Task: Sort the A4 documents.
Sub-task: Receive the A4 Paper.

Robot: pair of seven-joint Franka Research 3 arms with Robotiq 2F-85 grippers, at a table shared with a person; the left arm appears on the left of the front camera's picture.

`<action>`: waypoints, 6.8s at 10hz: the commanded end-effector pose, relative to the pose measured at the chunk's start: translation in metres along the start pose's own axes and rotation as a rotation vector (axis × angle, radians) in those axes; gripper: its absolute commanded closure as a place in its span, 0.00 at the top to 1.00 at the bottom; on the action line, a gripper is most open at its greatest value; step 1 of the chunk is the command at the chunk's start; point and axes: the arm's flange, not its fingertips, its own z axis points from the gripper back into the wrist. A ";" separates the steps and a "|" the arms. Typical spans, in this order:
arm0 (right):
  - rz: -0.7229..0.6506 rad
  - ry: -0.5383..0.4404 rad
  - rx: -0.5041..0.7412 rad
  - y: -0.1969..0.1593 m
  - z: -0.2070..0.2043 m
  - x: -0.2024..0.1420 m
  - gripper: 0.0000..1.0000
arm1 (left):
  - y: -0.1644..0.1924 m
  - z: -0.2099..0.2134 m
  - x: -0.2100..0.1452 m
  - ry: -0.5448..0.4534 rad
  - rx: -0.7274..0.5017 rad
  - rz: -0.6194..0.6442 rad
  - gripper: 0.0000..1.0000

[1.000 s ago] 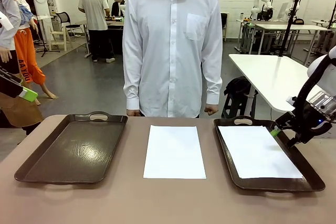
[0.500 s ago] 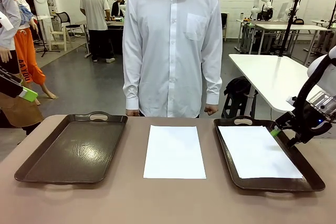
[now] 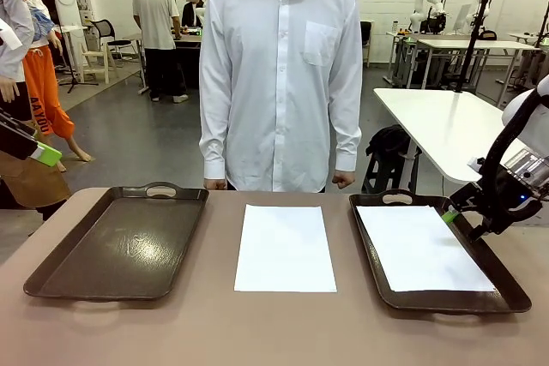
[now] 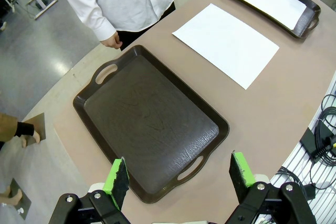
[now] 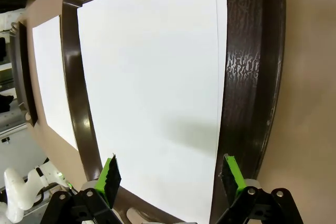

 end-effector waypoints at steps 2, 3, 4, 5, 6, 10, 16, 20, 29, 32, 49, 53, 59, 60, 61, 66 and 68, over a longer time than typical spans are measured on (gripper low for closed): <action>0.000 0.000 0.000 0.000 0.000 0.000 1.00 | 0.001 0.000 0.000 0.001 0.000 0.001 1.00; 0.171 -0.130 -0.111 0.040 0.025 -0.015 1.00 | 0.001 0.000 0.000 0.001 0.000 0.001 1.00; 0.382 -0.274 -0.163 0.077 0.049 -0.037 1.00 | 0.001 0.000 0.000 0.001 0.000 0.001 1.00; 0.503 -0.354 -0.160 0.101 0.063 -0.058 1.00 | 0.001 0.000 0.000 0.001 0.000 0.001 1.00; 0.595 -0.399 -0.132 0.116 0.073 -0.074 1.00 | 0.001 0.000 0.000 0.001 0.000 0.001 1.00; 0.995 -0.376 0.096 0.143 0.125 -0.127 1.00 | 0.001 0.000 0.000 0.001 0.000 0.001 1.00; 1.131 -0.377 0.077 0.174 0.151 -0.147 1.00 | 0.001 0.000 0.000 0.001 0.000 0.001 1.00; 1.186 -0.261 0.001 0.198 0.137 -0.147 1.00 | 0.001 0.000 0.000 0.001 0.000 0.001 1.00; 1.199 -0.266 0.016 0.195 0.137 -0.147 1.00 | 0.001 0.000 0.000 0.001 0.000 0.001 1.00; 1.199 -0.266 0.016 0.195 0.137 -0.147 1.00 | 0.001 0.000 0.000 0.001 0.000 0.001 1.00; 1.199 -0.266 0.016 0.195 0.137 -0.147 1.00 | 0.001 0.000 0.000 0.001 0.000 0.001 1.00; 1.199 -0.266 0.016 0.195 0.137 -0.147 1.00 | 0.001 0.000 0.000 0.001 0.000 0.001 1.00; 1.199 -0.266 0.016 0.195 0.137 -0.147 1.00 | 0.001 0.000 0.000 0.001 0.000 0.001 1.00; 1.199 -0.266 0.016 0.195 0.137 -0.147 1.00 | 0.001 0.000 0.000 0.001 0.000 0.001 1.00; 1.199 -0.266 0.016 0.195 0.137 -0.147 1.00 | 0.001 0.000 0.000 0.001 0.000 0.001 1.00; 1.199 -0.266 0.016 0.195 0.137 -0.147 1.00 | 0.001 0.000 0.000 0.001 0.000 0.001 1.00; 1.199 -0.266 0.016 0.195 0.137 -0.147 1.00 | 0.001 0.000 0.000 0.001 0.000 0.001 1.00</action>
